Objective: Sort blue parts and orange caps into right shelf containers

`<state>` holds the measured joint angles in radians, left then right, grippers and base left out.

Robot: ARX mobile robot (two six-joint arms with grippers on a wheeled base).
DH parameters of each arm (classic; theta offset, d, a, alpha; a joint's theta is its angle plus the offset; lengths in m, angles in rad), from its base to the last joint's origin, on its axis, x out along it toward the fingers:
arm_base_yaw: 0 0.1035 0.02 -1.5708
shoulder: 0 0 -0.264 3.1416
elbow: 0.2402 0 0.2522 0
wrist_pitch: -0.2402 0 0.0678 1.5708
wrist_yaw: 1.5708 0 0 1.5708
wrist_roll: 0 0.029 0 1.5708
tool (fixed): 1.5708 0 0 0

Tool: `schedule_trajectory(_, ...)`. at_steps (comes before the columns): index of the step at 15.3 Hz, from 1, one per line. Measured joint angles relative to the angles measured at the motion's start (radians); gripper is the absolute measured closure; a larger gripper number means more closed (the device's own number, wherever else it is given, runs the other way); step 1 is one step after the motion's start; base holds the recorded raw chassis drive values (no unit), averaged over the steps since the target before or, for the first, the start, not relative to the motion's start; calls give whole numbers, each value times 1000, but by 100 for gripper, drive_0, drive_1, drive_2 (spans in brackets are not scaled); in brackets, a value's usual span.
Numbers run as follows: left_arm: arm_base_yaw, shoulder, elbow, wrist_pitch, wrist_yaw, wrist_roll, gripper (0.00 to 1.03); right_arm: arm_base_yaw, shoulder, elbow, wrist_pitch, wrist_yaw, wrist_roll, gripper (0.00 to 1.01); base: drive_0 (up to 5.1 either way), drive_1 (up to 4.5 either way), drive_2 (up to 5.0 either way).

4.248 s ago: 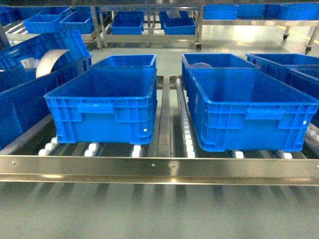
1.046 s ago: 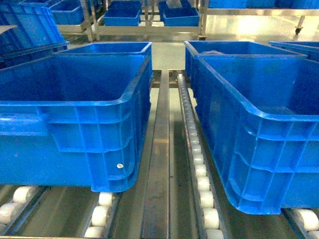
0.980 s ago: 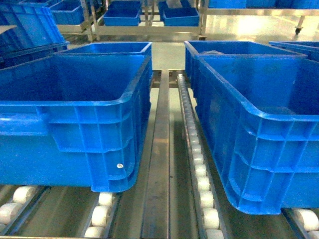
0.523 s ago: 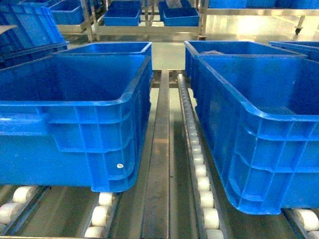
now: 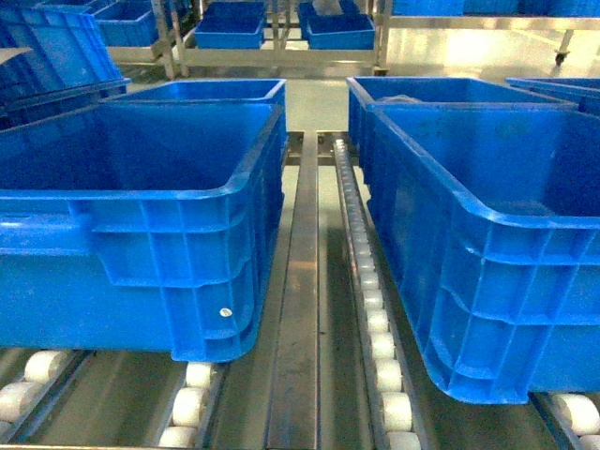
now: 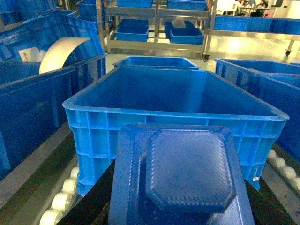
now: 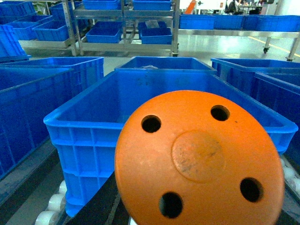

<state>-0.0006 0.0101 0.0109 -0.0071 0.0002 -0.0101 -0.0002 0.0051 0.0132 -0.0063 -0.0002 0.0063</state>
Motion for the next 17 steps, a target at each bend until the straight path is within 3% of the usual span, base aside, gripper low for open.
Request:
schedule_trajectory(5, 0, 0, 0, 0, 0, 0, 61, 0, 0, 0, 0, 0, 0, 58, 0, 0, 0)
schedule_trajectory(6, 2, -2, -1, 11, 5, -2, 61, 14, -1, -2, 31, 37, -8, 58, 0, 0, 0)
schedule_trajectory(7, 30, 19, -7, 207, 89, -8, 61, 90, 3, 0, 153, 150, -27, 58, 0, 0, 0)
schedule_trajectory(8, 60, 135, -2, 406, 139, -2, 61, 115, 63, 5, 206, 164, -43, 58, 0, 0, 0)
schedule_trajectory(10, 103, 632, 37, 808, 186, 28, 61, 34, 404, 109, 486, 87, -92, 58, 0, 0, 0)
schedule_trajectory(11, 86, 909, 160, 1006, 177, 51, 61, 30, 590, 198, 634, 69, -110, 58, 0, 0, 0)
schedule_trajectory(12, 54, 1150, 324, 1077, 156, 60, 61, 33, 815, 304, 757, 67, -123, 58, 0, 0, 0)
schedule_trajectory(13, 27, 1356, 466, 1000, 128, 52, 61, 42, 1033, 406, 811, 84, -138, 58, 0, 0, 0)
schedule_trajectory(15, -10, 1653, 693, 843, 65, 35, 61, 61, 1369, 587, 782, 136, -139, 58, 0, 0, 0)
schedule_trajectory(17, -31, 1717, 856, 770, 47, -18, 61, 66, 1553, 716, 777, 160, -126, 58, 0, 0, 0)
